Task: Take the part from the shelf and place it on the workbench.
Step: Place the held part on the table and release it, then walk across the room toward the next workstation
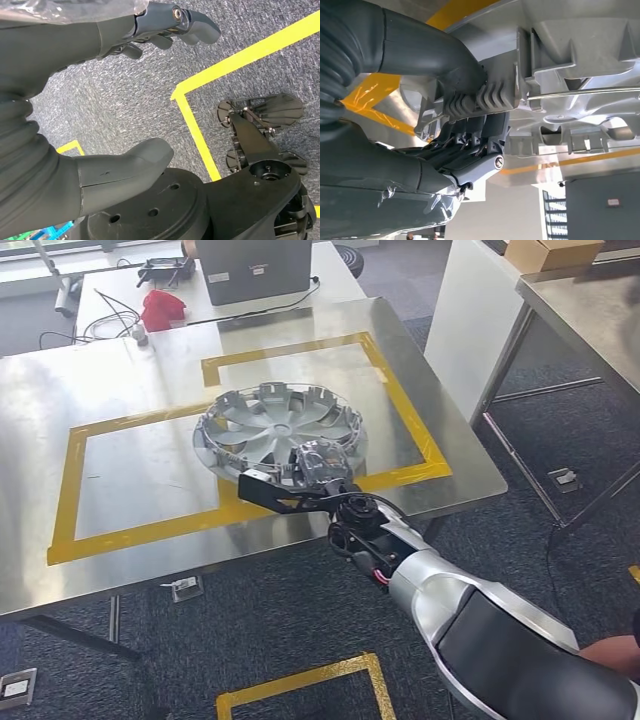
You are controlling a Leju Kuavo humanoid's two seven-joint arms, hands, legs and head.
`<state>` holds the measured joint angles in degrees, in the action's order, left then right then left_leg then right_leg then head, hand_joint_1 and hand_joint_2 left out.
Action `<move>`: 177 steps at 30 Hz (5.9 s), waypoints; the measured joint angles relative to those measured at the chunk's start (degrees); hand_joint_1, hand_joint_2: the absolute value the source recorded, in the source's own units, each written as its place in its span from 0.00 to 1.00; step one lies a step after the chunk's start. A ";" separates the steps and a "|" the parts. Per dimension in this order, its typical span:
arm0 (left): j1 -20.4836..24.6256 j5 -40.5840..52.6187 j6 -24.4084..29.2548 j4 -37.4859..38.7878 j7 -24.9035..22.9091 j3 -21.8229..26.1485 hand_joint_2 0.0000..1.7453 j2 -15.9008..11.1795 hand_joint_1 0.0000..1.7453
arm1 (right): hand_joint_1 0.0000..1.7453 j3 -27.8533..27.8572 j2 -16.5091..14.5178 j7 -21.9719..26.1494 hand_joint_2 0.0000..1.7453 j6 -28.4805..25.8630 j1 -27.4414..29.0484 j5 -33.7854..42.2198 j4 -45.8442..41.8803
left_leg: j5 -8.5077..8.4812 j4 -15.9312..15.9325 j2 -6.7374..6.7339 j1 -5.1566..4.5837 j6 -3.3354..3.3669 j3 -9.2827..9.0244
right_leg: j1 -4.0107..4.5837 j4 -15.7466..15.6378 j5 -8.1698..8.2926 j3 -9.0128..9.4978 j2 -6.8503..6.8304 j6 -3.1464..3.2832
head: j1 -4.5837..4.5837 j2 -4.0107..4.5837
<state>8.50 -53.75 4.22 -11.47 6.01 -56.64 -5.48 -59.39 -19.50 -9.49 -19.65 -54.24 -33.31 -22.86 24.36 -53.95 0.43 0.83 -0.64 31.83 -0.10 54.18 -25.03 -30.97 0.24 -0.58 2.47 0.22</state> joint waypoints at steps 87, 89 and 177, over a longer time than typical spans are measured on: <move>-2.45 -6.03 0.46 0.00 2.55 -1.55 0.00 -0.70 0.00 | 0.00 22.11 11.63 37.91 1.00 37.51 25.66 54.27 -53.63 | 0.01 0.01 -0.09 -0.02 0.00 -0.22 | -0.03 -0.05 0.02 0.16 0.10 -0.01 | 0.00 0.00; -2.45 -6.06 0.46 0.00 2.56 -1.55 0.00 -0.70 0.00 | 0.00 21.47 11.68 38.00 1.00 37.04 27.11 51.87 -53.99 | 0.01 0.01 -0.09 -0.02 0.00 -0.22 | -0.03 -0.05 0.02 0.16 0.09 -0.01 | 0.00 0.00; -1.72 -5.64 0.44 0.00 1.97 -1.55 0.00 -0.38 0.00 | 0.00 19.32 13.29 38.81 1.00 37.14 32.14 46.75 -56.95 | 1.88 -3.78 -0.15 -0.67 -0.24 2.33 | 0.40 -2.96 0.24 3.45 -0.55 2.05 | -0.25 0.00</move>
<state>6.78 -59.39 4.66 -11.47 7.98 -58.18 -5.86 -40.06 -6.21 29.33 17.48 -22.09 13.44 -79.81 26.25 -57.73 0.28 0.16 -0.88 34.16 0.30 51.22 -24.79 -27.52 -0.31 1.47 2.22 0.22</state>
